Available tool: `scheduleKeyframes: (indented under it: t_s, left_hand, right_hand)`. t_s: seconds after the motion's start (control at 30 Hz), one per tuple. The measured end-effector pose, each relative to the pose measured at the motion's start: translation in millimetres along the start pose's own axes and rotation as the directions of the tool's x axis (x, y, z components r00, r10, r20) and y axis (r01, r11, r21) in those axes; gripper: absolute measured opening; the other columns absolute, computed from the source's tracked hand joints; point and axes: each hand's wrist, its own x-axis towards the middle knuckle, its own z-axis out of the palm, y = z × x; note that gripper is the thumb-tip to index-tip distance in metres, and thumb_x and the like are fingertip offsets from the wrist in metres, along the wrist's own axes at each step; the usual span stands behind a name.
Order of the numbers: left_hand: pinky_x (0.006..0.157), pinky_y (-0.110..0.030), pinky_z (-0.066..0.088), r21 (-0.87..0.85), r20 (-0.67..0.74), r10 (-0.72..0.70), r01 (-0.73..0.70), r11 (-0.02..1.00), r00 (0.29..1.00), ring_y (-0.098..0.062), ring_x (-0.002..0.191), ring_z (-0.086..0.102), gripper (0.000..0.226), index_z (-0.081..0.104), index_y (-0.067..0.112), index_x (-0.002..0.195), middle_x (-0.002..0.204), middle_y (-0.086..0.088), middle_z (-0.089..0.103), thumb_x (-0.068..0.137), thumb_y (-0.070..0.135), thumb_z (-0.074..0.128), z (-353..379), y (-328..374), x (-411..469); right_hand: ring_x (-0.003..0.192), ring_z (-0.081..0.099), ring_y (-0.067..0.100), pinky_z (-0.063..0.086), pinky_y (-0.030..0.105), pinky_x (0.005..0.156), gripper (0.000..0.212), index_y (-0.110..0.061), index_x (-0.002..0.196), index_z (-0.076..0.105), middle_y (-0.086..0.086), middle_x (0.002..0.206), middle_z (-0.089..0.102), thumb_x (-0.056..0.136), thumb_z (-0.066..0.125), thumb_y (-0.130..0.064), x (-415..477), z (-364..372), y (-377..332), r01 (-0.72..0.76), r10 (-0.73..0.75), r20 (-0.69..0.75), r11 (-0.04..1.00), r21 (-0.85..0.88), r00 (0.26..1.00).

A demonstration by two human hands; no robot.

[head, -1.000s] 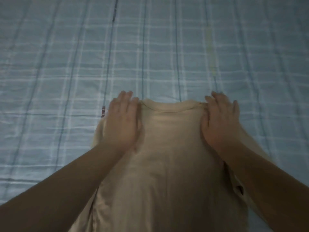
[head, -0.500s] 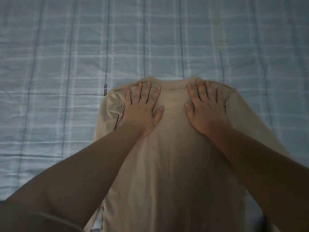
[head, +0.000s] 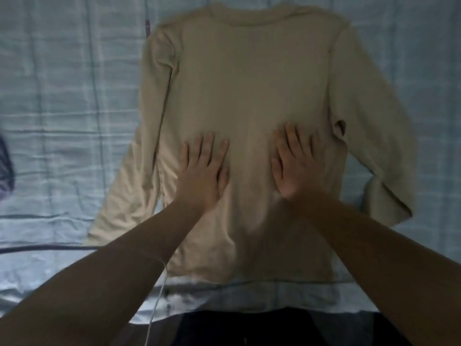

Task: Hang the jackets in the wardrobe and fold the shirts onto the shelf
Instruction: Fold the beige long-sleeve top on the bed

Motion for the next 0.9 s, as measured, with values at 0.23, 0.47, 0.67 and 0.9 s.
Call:
scheduleKeyframes:
  t_s: [0.23, 0.47, 0.67, 0.9]
  left_hand:
    - [0.119, -0.06, 0.012, 0.013, 0.059, -0.027, 0.027, 1.0, 0.998, -0.036, 0.15, 0.016, 0.061, 0.028, 0.018, 0.155, 0.16, -0.016, 0.025, 0.098, 0.037, 0.041, 23.5, 4.2, -118.0]
    - [0.113, -0.057, 0.029, -0.173, 0.039, -0.115, 0.12, 0.978, 0.993, -0.041, 0.144, 0.029, 0.061, 0.044, 0.013, 0.147, 0.153, -0.022, 0.035, 0.087, 0.021, 0.056, 17.1, 5.8, -194.4]
    - [0.094, -0.04, 0.046, -0.549, 0.138, -0.547, 0.524, 0.652, 0.825, -0.027, 0.11, 0.05, 0.065, 0.043, 0.014, 0.141, 0.126, -0.014, 0.047, 0.081, 0.003, 0.064, -7.1, 5.1, -219.5]
    - [0.054, -0.028, 0.04, -0.423, 0.533, -0.63, 0.823, 0.38, 0.565, -0.021, 0.073, 0.061, 0.023, 0.06, 0.007, 0.107, 0.082, -0.003, 0.065, 0.088, 0.02, 0.064, -18.8, -6.3, -213.4]
  right_hand:
    - [0.151, 0.015, 0.028, 0.012, 0.055, 0.12, 0.063, -0.015, 0.155, 0.025, 0.01, 0.162, 0.022, 0.096, 0.041, -0.034, -121.7, 11.1, -8.3, -0.035, 0.02, 0.152, 0.995, 0.097, 0.988]
    - [0.138, 0.038, 0.034, 0.029, 0.053, 0.114, 0.061, -0.012, 0.143, 0.046, 0.017, 0.149, 0.044, 0.083, 0.048, -0.02, -200.2, -1.6, -3.7, -0.166, 0.129, 0.162, 0.955, 0.244, 0.978]
    - [0.11, 0.051, 0.033, 0.044, 0.046, 0.1, 0.056, -0.007, 0.136, 0.045, 0.017, 0.132, 0.046, 0.082, 0.061, -0.006, -222.4, -21.6, 11.9, -0.71, 0.634, 0.331, 0.554, 0.435, 0.699]
    - [0.097, 0.06, 0.03, 0.04, 0.033, 0.075, 0.025, -0.004, 0.108, 0.061, 0.012, 0.098, 0.062, 0.085, 0.064, -0.012, -222.5, -29.2, 25.2, -0.859, 0.629, 0.589, 0.429, 0.28, 0.507]
